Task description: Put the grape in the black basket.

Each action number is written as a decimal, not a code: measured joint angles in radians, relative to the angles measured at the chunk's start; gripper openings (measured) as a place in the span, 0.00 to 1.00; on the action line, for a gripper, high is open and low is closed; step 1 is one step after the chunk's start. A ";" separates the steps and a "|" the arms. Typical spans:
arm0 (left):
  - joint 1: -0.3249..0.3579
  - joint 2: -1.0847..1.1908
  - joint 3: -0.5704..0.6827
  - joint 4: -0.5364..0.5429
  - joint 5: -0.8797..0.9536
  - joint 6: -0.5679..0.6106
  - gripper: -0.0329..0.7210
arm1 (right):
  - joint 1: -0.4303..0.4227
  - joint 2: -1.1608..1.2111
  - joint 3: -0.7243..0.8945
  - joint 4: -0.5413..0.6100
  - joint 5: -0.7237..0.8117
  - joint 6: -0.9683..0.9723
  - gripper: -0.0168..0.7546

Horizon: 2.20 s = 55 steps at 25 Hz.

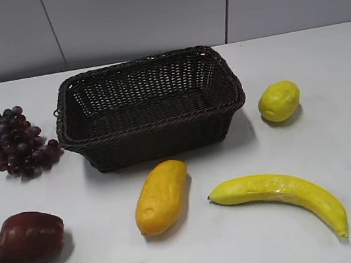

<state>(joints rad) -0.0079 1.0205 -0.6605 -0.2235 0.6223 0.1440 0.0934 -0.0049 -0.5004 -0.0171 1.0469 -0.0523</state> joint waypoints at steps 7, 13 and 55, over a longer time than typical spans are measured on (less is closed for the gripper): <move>0.000 0.341 -0.225 0.008 -0.010 0.002 0.62 | 0.000 0.000 0.000 0.000 0.000 0.000 0.67; 0.000 0.547 -0.404 0.010 0.006 0.002 0.63 | 0.000 0.000 0.000 0.000 0.000 0.000 0.67; -0.001 0.941 -0.836 0.008 0.260 0.093 0.25 | 0.000 0.000 0.000 0.000 0.001 0.000 0.67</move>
<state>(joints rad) -0.0088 1.9618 -1.4963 -0.2157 0.8824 0.2367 0.0934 -0.0049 -0.5004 -0.0171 1.0477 -0.0523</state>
